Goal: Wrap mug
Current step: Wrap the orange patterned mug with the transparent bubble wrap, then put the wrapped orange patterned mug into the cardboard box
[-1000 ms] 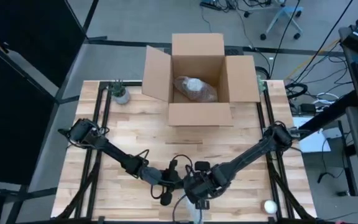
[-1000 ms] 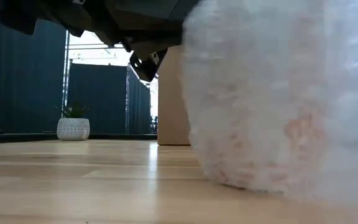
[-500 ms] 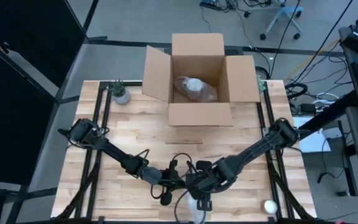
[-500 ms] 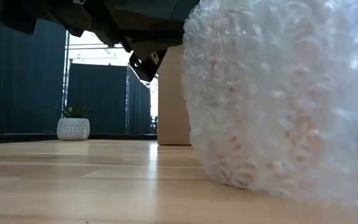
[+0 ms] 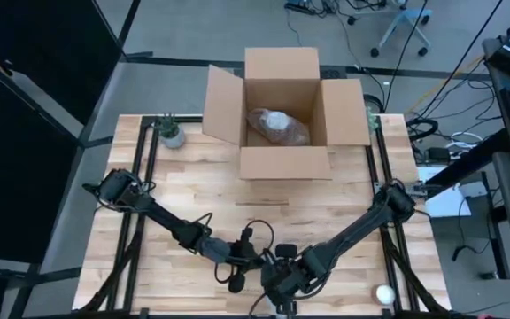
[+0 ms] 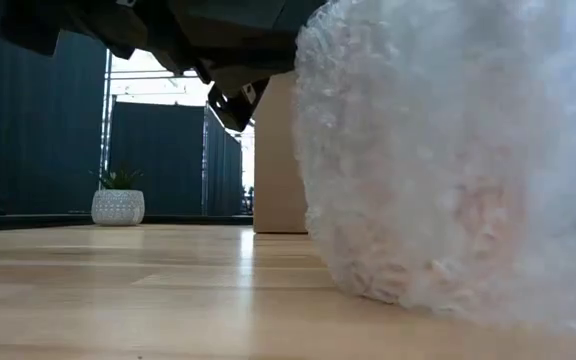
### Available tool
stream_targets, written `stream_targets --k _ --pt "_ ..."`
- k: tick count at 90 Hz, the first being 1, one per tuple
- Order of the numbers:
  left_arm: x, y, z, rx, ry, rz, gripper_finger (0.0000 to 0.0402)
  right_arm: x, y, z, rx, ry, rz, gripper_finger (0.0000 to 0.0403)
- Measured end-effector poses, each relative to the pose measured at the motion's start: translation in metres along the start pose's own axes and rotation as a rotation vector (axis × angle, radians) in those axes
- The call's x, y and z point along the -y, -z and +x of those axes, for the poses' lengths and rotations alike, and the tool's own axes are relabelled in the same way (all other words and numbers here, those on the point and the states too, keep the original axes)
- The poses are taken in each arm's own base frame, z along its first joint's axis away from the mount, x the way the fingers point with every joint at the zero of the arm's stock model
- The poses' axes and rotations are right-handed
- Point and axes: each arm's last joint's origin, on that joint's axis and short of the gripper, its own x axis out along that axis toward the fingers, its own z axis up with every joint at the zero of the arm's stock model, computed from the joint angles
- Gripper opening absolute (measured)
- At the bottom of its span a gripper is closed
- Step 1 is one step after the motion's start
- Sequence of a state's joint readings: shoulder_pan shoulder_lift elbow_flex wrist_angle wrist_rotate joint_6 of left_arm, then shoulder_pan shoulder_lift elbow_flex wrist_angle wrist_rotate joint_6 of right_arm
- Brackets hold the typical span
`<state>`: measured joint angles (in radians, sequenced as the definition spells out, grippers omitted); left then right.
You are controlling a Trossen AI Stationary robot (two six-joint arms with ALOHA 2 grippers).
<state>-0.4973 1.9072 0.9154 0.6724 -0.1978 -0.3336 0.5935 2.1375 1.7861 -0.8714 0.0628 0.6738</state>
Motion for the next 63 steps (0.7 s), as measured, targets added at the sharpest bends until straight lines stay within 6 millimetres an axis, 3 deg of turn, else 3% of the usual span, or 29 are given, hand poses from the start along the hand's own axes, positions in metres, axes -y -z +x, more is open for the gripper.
stream_targets --k 16,29,47,63 --pt "0.000 0.000 0.000 0.001 0.000 0.000 0.0010 0.002 0.004 0.029 -0.060 0.046 -0.006 0.0155" --pt "0.003 -0.004 -0.004 0.003 0.008 0.000 0.0010 0.003 0.006 0.031 -0.079 0.054 -0.037 0.0147" --pt "0.019 -0.024 -0.022 0.036 0.060 0.000 0.0010 -0.001 0.012 0.017 -0.072 0.068 -0.064 0.0024" --pt "0.033 -0.045 -0.047 0.032 0.091 0.007 0.0010 -0.010 0.023 -0.009 -0.062 0.050 -0.105 0.0016"
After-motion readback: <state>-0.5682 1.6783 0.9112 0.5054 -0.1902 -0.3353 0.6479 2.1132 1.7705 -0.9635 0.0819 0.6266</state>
